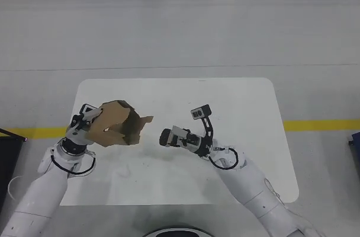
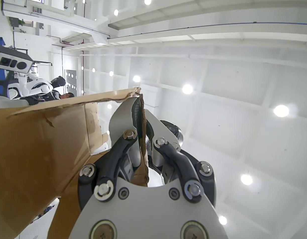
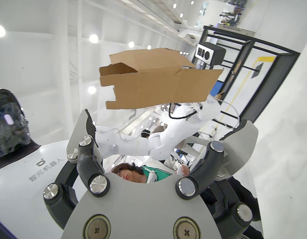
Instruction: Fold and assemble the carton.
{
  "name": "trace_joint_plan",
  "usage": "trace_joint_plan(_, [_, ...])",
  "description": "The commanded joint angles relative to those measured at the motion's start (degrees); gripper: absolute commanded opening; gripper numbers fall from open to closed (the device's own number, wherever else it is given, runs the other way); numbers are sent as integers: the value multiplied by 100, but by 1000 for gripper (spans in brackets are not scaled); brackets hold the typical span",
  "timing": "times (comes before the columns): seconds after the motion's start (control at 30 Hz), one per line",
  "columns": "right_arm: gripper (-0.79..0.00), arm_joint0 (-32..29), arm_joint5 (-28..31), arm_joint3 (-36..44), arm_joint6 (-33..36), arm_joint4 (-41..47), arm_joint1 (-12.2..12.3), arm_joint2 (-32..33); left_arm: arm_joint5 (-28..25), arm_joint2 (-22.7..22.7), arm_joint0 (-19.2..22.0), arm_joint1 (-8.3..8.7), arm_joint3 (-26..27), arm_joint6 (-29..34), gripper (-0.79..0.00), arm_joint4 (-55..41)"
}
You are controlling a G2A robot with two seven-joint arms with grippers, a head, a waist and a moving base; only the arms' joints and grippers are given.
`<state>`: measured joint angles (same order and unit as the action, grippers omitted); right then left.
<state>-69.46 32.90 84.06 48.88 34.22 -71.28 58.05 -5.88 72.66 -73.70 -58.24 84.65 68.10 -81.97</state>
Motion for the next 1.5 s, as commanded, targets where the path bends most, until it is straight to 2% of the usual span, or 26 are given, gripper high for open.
trace_joint_plan(0.0, [0, -7, -68, 100, -105, -142, -16, -68, 94, -69, 95, -27, -99, 9, -785, 95])
trace_joint_plan(0.27, [0, 243, -474, 65, -373, -584, -99, -340, 583, -232, 304, -92, -252, 292, -785, 407])
trace_joint_plan(0.57, [0, 424, -865, -107, -655, -999, -189, -614, 817, -216, 342, -132, -269, 398, -785, 641])
trace_joint_plan(0.87, [0, 262, -641, 86, -667, -974, -183, -501, 1083, -135, 345, -173, -339, 506, -785, 545])
trace_joint_plan(1.3, [0, 139, -743, 395, -469, -1089, -188, -585, 984, -56, 261, -216, -356, 452, -785, 925])
trace_joint_plan(1.47, [0, 187, -987, 338, -662, -1374, -200, -610, 931, -35, 221, -224, -311, 460, -785, 1138])
